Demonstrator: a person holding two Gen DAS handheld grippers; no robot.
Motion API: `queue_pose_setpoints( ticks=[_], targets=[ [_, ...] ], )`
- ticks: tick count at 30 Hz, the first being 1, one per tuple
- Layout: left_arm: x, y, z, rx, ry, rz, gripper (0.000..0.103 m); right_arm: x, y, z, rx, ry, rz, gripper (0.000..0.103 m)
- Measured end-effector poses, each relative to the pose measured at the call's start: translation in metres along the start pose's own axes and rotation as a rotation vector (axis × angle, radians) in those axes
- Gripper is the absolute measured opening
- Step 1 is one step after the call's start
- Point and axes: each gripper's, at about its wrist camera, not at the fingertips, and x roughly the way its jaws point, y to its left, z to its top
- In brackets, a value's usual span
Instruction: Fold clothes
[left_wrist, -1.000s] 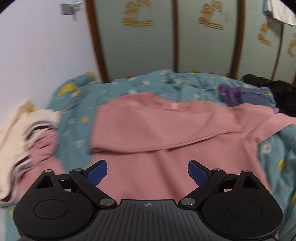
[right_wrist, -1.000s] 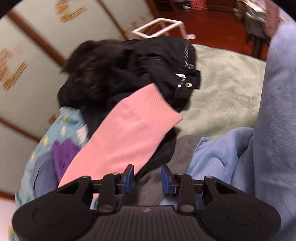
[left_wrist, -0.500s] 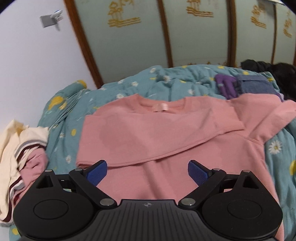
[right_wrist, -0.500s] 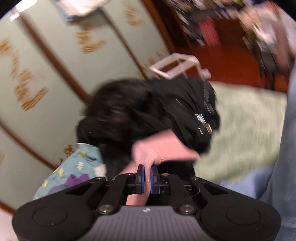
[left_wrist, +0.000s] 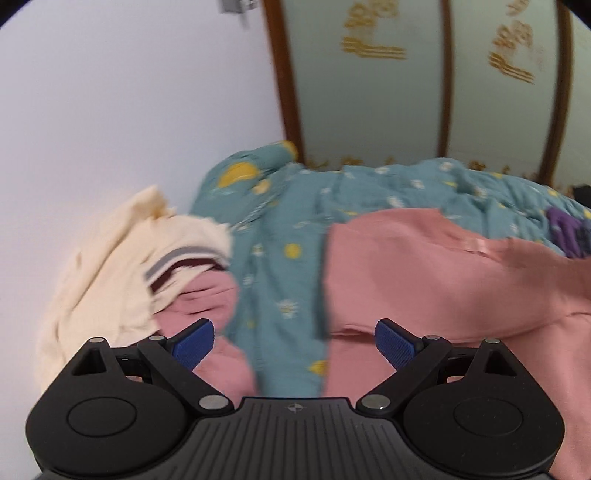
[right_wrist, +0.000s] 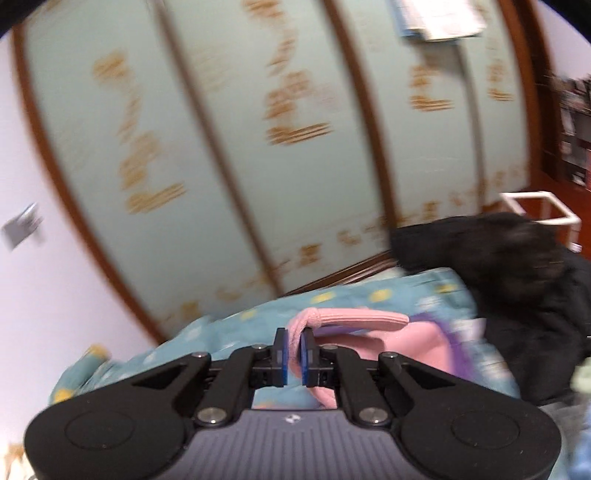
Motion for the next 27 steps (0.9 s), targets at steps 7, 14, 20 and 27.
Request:
queue_pose_setpoints(
  ticks=[7,14,20,27],
  targets=[
    [0.015,0.041,0.007,-0.08,0.004,-0.027,0.095,0.1,0.163,-0.109,-0.075,0.184,0.156,0.007],
    [0.027,0.042,0.004,-0.023,0.01,-0.019,0.095,0.137,0.229,-0.171,-0.184,0.406,0.246,0.018],
    [0.037,0.042,0.004,-0.045,0.052,-0.047,0.095,0.105,0.176,-0.123,-0.222,0.277,0.161,0.034],
    [0.038,0.047,0.008,-0.114,0.086,-0.043,0.095,0.137,0.136,-0.135,-0.068,0.49,0.205,0.035]
  ],
)
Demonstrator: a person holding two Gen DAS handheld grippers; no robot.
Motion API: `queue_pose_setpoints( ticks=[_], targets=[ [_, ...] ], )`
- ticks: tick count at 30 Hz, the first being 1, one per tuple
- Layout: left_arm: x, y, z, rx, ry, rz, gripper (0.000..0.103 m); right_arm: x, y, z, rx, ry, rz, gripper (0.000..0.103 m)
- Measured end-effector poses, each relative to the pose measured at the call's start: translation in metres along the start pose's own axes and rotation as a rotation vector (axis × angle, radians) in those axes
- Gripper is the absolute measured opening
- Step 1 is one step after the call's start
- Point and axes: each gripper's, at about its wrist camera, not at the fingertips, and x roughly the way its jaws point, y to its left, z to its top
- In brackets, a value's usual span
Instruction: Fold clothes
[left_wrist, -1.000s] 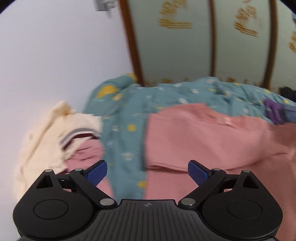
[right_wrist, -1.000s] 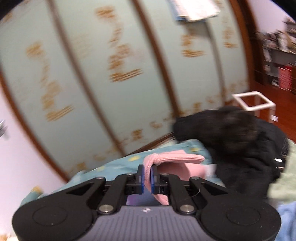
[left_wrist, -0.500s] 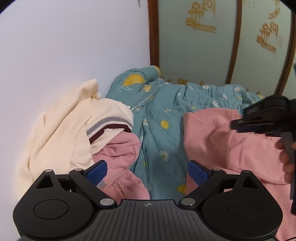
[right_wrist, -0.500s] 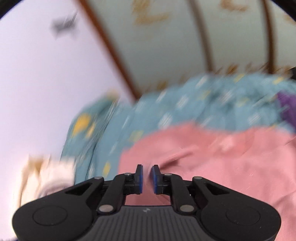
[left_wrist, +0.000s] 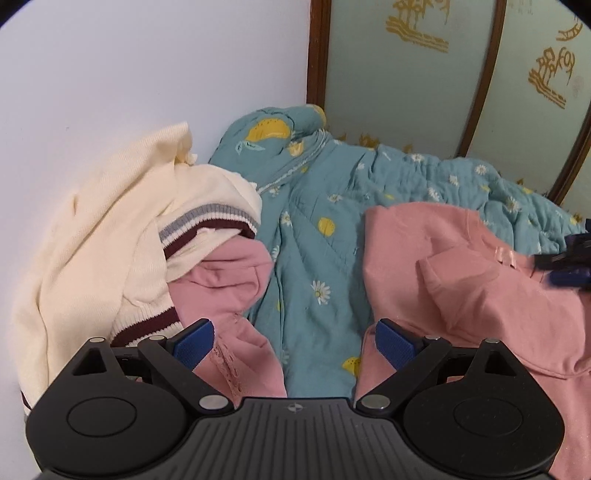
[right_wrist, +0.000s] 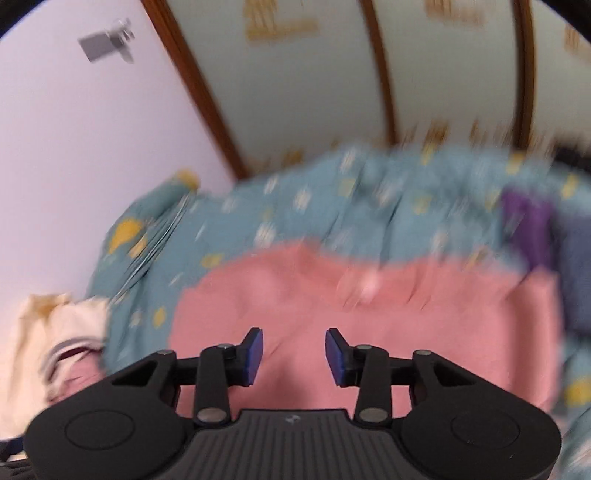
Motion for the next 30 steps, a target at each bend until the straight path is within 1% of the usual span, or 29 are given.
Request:
queue_pose_setpoints(
  ticks=[2,4,5,6,7,8,9,11,12,13,14,16,17,19,21,24,27,29,30],
  targets=[
    [0.0,0.003,-0.002,0.002,-0.009,0.024,0.095,0.023,0.004,-0.004,0.053,0.031,-0.007,0.035],
    [0.005,0.009,-0.003,-0.005,-0.002,0.041,0.095,0.055,0.009,-0.006,0.132,0.051,-0.043,0.035],
    [0.007,0.012,-0.002,-0.011,0.003,0.043,0.095,0.061,0.009,-0.006,0.15,0.053,-0.047,0.033],
    [0.01,0.014,-0.002,-0.016,0.007,0.044,0.095,0.07,0.01,-0.007,0.191,0.029,-0.06,0.012],
    [0.012,0.017,-0.001,-0.024,0.011,0.043,0.095,0.071,0.016,-0.007,0.176,-0.018,-0.067,0.005],
    [0.015,0.019,0.0,-0.035,0.015,0.04,0.095,0.072,0.023,-0.007,0.154,-0.067,-0.073,0.005],
    [0.016,0.02,0.001,-0.039,0.016,0.034,0.095,0.07,0.033,-0.008,0.099,-0.086,-0.058,0.005],
    [0.018,0.021,0.002,-0.042,0.017,0.022,0.095,0.067,0.055,-0.011,-0.019,-0.117,-0.025,0.005],
    [0.019,0.02,0.002,-0.039,0.018,0.018,0.095,0.067,0.07,-0.014,-0.097,-0.089,0.041,0.005],
    [0.02,0.02,0.002,-0.037,0.018,0.013,0.095,0.069,0.085,-0.017,-0.173,-0.036,0.1,0.008],
    [0.021,0.02,0.002,-0.033,0.02,0.01,0.095,0.072,0.099,-0.02,-0.244,0.009,0.123,0.011],
    [0.021,0.02,0.001,-0.031,0.025,0.009,0.095,0.071,0.111,-0.023,-0.31,0.024,0.128,0.02],
    [0.021,0.022,0.001,-0.037,0.026,0.007,0.095,0.071,0.118,-0.024,-0.347,0.029,0.132,0.022],
    [0.02,0.025,0.001,-0.049,0.025,0.003,0.095,0.059,0.119,-0.02,-0.324,0.008,0.188,0.031],
    [0.02,0.028,0.002,-0.062,0.022,0.003,0.095,0.049,0.114,-0.014,-0.278,0.0,0.234,0.034],
    [0.02,0.028,0.001,-0.063,0.027,0.007,0.095,0.018,0.095,-0.006,-0.233,-0.016,0.227,0.034],
    [0.019,0.02,-0.001,-0.042,0.02,0.0,0.095,-0.03,0.046,0.001,-0.245,-0.035,0.059,0.036],
    [0.021,0.012,-0.002,-0.022,0.022,0.0,0.095,-0.049,0.013,0.002,-0.248,-0.026,-0.059,0.036],
    [0.022,0.005,-0.003,-0.007,0.029,0.002,0.095,-0.061,-0.013,-0.001,-0.237,0.002,-0.157,0.036]
  ],
)
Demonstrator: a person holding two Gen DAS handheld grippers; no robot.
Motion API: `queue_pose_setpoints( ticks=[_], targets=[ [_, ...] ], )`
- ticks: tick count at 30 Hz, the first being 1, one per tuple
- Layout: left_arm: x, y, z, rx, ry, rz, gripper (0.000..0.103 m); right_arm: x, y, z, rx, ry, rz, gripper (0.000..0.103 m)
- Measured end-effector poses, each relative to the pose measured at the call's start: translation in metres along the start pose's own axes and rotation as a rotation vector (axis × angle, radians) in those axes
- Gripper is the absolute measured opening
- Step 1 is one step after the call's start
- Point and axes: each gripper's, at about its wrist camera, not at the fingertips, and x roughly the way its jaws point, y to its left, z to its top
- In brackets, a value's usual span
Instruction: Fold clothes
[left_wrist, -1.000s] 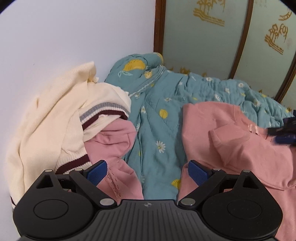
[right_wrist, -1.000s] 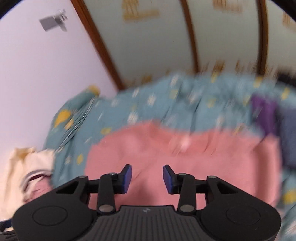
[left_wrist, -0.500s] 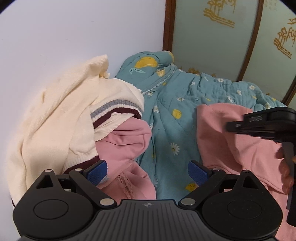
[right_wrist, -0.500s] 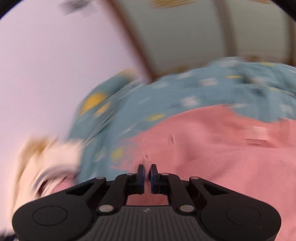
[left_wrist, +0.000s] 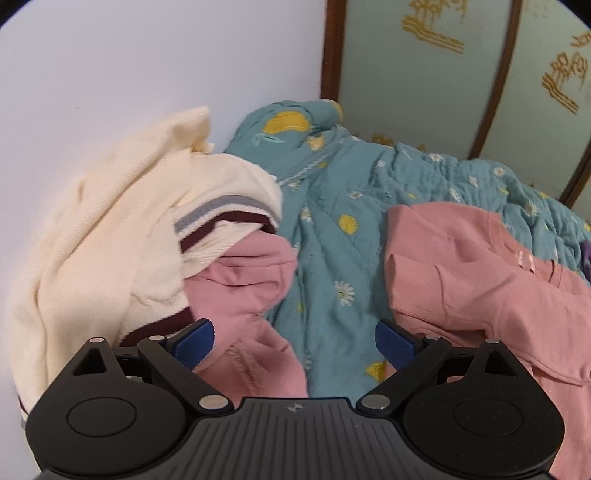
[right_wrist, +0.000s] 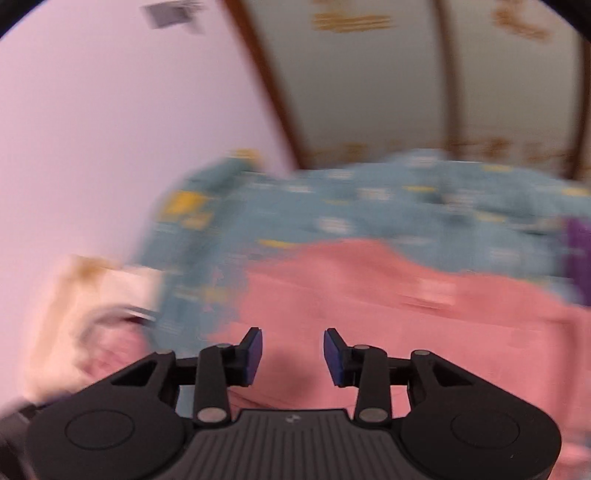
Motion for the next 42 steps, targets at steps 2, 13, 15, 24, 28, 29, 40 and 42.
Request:
queue_pose_setpoints(
  ticks=[2,13,15,24,28,29,40,42],
  targets=[
    [0.002,-0.009,-0.002,0.02,0.01,0.004,0.095,-0.008,-0.041,-0.014,0.027,0.06,-0.135,0.036],
    [0.004,-0.037,-0.013,0.097,0.032,0.049,0.095,-0.007,-0.12,-0.096,-0.207,0.036,-0.324,0.035],
    [0.006,-0.04,-0.014,0.109,0.033,0.054,0.095,0.007,-0.109,-0.096,-0.336,0.041,-0.37,0.035],
    [0.012,-0.052,-0.02,0.164,0.042,0.08,0.095,-0.011,-0.129,-0.092,-0.122,-0.048,-0.436,0.004],
    [0.012,-0.055,-0.02,0.175,0.043,0.074,0.095,-0.03,-0.167,-0.105,0.138,-0.003,-0.333,0.029],
    [0.012,-0.055,-0.02,0.18,0.042,0.075,0.095,-0.034,-0.169,-0.103,0.149,-0.009,-0.325,0.03],
    [0.031,-0.045,-0.012,0.154,0.07,0.119,0.095,-0.053,-0.157,-0.038,-0.069,0.184,-0.277,0.049],
    [0.034,-0.045,-0.011,0.153,0.074,0.123,0.095,-0.057,-0.159,-0.035,-0.104,0.233,-0.261,0.049]
  ],
)
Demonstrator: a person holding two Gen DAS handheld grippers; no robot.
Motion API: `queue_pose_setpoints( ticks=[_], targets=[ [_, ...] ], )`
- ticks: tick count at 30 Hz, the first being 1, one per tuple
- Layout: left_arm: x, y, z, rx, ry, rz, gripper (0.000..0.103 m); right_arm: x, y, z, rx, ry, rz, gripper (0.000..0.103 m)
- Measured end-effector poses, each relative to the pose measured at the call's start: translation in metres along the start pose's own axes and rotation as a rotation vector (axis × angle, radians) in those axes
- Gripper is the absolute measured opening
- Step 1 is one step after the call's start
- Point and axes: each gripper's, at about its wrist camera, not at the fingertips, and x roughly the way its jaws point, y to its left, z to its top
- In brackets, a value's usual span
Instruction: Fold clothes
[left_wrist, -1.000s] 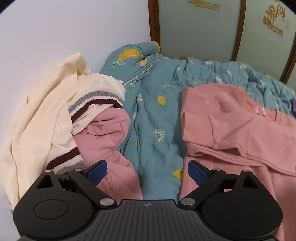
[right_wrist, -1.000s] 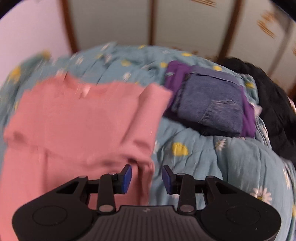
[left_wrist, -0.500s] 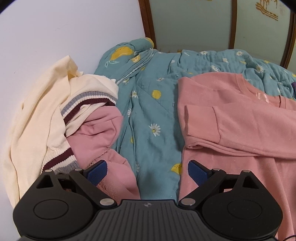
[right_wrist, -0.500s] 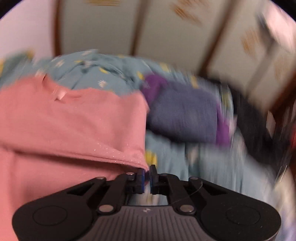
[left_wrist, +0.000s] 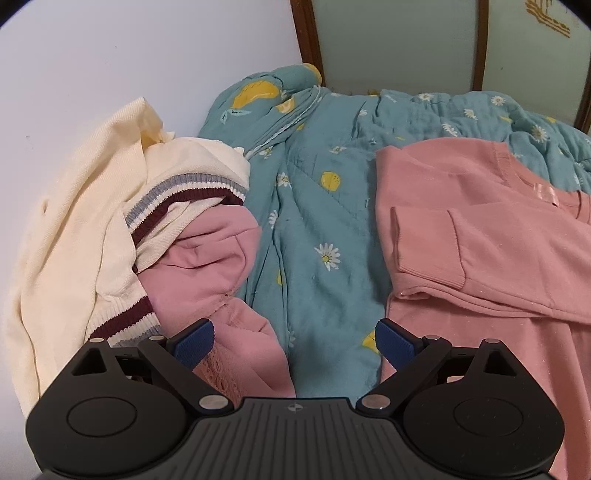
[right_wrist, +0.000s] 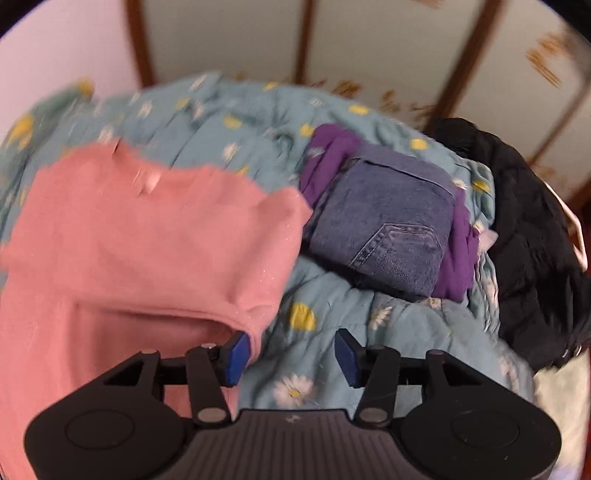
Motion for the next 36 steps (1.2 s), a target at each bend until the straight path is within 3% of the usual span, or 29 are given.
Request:
queue_pose_setpoints(
  ticks=[3,4,6,8,12,14,15,16,18,22,26,28,30,34,36],
  targets=[
    [0.001,-0.005,-0.001,0.003,-0.002,-0.005,0.095,-0.013,-0.02,0.005,0.082,-0.093,0.016,0.05],
    [0.001,-0.007,-0.001,0.007,-0.004,-0.005,0.095,-0.014,-0.028,0.011,0.157,-0.176,0.007,0.052],
    [0.001,-0.012,-0.001,0.015,-0.008,0.002,0.095,0.003,-0.036,0.031,0.27,-0.249,0.048,0.054],
    [0.001,-0.014,-0.003,0.024,-0.007,0.01,0.095,0.025,-0.041,0.046,0.311,-0.239,0.077,0.054],
    [0.002,-0.015,-0.006,0.039,-0.005,0.025,0.095,0.089,-0.031,0.083,0.316,-0.156,0.031,0.054],
    [0.006,-0.012,-0.004,0.023,0.002,0.029,0.095,0.107,-0.025,0.091,0.32,-0.164,0.048,0.054],
    [0.01,-0.01,-0.002,0.014,0.007,0.028,0.095,0.112,-0.024,0.091,0.324,-0.156,0.055,0.041],
    [0.012,-0.009,-0.001,0.004,0.012,0.028,0.095,0.116,-0.023,0.092,0.329,-0.147,0.062,0.003],
    [0.015,-0.01,0.0,-0.002,0.018,0.031,0.095,0.118,-0.022,0.092,0.349,-0.131,0.035,0.004],
    [0.016,-0.014,-0.001,0.012,0.018,0.051,0.095,0.081,-0.034,0.091,0.377,-0.331,-0.026,0.003],
    [0.016,-0.017,-0.002,0.025,0.018,0.054,0.095,0.101,-0.053,0.094,0.393,-0.211,0.005,0.009],
    [0.013,-0.018,-0.003,0.034,0.014,0.054,0.095,0.105,-0.049,0.092,0.365,-0.194,0.022,0.032],
    [0.012,-0.017,-0.003,0.031,0.015,0.053,0.095,0.097,-0.044,0.09,0.358,-0.239,-0.022,0.043],
    [0.01,-0.016,-0.005,0.035,0.015,0.044,0.095,0.074,-0.038,0.085,0.335,-0.324,-0.092,0.043],
    [0.011,-0.016,-0.004,0.036,0.014,0.041,0.095,0.065,-0.045,0.08,0.356,-0.305,-0.061,0.043]
  ],
)
